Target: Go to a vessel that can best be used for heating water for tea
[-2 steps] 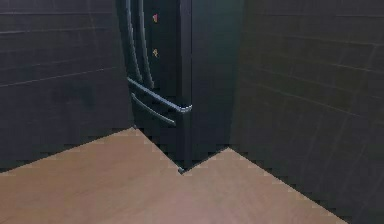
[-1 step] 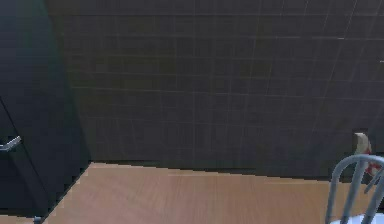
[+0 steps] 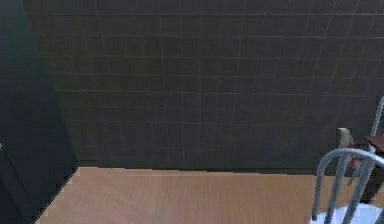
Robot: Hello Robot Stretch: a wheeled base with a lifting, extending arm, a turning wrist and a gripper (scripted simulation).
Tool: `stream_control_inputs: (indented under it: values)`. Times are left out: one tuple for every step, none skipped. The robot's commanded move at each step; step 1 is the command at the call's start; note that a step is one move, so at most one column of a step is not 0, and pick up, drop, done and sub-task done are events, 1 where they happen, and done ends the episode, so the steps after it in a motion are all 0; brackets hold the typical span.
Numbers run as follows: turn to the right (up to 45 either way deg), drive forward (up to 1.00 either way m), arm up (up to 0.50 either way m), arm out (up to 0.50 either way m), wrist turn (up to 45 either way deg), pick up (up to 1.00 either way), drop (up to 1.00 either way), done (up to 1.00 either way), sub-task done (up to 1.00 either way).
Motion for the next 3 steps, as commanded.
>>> stream_control_inputs:
  values:
    - [0.0,1.0,0.0,0.0,0.0,0.0,0.0,0.0,0.0]
    - [45.0,0.0,0.0,0.0,0.0,0.0,0.0,0.0,0.0]
    - [45.0,0.0,0.0,0.0,0.0,0.0,0.0,0.0,0.0]
